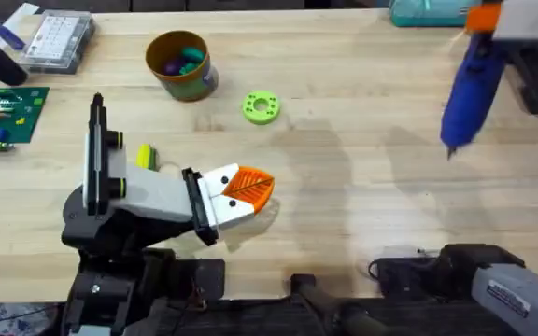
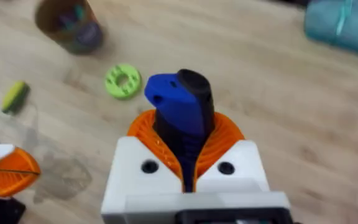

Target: Pick up the gripper from the table and insert it into the empty holder that is missing its gripper. Then pick up a screw, insert it into the mounting hole, and use the screwdriver to tighten it. Finally, clean up the table by picking up the vegetable and placing it into the bucket.

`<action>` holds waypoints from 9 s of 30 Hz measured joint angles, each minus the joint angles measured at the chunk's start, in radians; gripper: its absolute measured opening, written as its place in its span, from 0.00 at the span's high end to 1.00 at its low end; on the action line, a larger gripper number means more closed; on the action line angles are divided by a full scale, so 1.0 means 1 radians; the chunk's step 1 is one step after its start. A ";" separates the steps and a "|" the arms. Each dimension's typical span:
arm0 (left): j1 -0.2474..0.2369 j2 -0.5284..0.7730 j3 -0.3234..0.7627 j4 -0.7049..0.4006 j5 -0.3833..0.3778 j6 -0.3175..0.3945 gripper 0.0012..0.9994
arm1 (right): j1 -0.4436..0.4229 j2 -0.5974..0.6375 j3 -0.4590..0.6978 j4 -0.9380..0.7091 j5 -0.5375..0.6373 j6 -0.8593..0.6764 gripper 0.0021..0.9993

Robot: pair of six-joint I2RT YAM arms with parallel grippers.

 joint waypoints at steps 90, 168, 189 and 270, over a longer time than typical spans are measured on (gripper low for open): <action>0.000 0.000 0.000 0.000 -0.001 0.000 0.99 | 0.913 0.165 -0.399 1.337 -0.272 0.214 0.95; 0.000 0.000 0.000 -0.001 0.000 0.000 0.99 | 0.921 0.248 -0.400 1.325 -0.271 0.223 0.96; 0.000 0.000 0.000 -0.001 0.000 0.000 0.99 | 0.921 0.249 -0.400 1.347 -0.272 0.265 0.95; 0.000 0.000 0.000 -0.001 0.000 0.000 0.99 | 0.900 0.248 -0.400 1.347 -0.272 0.295 0.95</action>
